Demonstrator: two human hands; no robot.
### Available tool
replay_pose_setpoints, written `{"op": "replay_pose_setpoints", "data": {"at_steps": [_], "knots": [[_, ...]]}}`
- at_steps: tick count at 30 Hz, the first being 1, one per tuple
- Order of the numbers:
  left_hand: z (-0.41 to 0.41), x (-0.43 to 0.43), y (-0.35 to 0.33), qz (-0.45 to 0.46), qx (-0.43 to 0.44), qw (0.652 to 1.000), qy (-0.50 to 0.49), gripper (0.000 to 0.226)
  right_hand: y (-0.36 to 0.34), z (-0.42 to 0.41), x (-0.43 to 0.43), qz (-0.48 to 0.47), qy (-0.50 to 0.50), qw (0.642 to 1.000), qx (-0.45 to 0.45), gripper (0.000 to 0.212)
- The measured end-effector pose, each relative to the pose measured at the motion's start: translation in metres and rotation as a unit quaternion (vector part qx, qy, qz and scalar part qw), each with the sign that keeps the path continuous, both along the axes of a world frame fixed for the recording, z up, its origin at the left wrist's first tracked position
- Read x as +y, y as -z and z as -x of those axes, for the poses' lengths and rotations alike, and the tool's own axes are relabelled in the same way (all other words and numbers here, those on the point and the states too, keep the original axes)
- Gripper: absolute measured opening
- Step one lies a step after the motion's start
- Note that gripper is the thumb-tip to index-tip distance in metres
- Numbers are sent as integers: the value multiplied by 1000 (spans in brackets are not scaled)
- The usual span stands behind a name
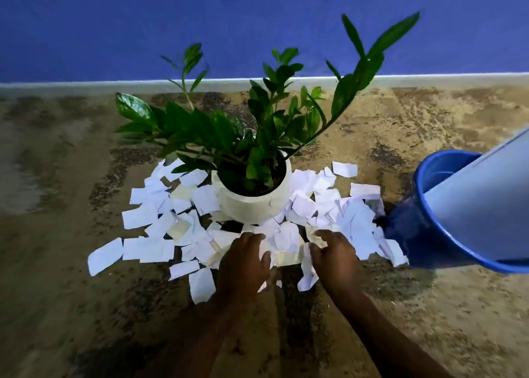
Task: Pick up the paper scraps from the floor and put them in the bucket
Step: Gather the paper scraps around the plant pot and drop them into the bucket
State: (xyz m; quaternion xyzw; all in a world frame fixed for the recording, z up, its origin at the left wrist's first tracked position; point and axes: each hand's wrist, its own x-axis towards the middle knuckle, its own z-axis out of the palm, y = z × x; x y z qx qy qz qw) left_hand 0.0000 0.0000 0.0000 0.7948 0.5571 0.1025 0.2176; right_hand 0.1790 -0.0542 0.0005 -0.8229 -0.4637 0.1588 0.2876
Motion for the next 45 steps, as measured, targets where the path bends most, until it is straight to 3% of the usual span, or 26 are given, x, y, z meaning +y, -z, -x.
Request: {"op": "replay_pose_setpoints", "data": {"at_steps": [8, 12, 16, 20, 25, 28, 32, 36, 45], "knots": [[-25, 17, 21, 52, 26, 998, 28, 62, 17, 6, 33, 114, -96, 989, 16, 48], [-38, 21, 25, 64, -8, 998, -7, 62, 24, 9, 37, 119, -54, 990, -50, 44], [-46, 27, 30, 53, -22, 998, -16, 50, 33, 4, 32, 150, -8, 985, -85, 40], [-49, 28, 36, 61, -49, 997, -28, 33, 37, 2, 31, 201, -38, 973, -103, 46], [-51, 28, 27, 88, -106, 988, -70, 25, 31, -11, 39, 196, -80, 971, -115, 25], [-50, 29, 20, 101, -141, 980, -93, 21, 22, -16, 41, 193, -100, 969, -116, 24], [-51, 26, 9, 105, -176, 975, -89, 20, 7, -20, 45, 123, -62, 989, -61, 30], [-53, 22, -4, 105, -193, 972, -77, 22, -7, -27, 48, 48, 47, 996, 58, 32], [-64, 18, -29, 80, -195, 975, -74, 25, -29, -43, 34, 4, 173, 925, 337, 29]]}}
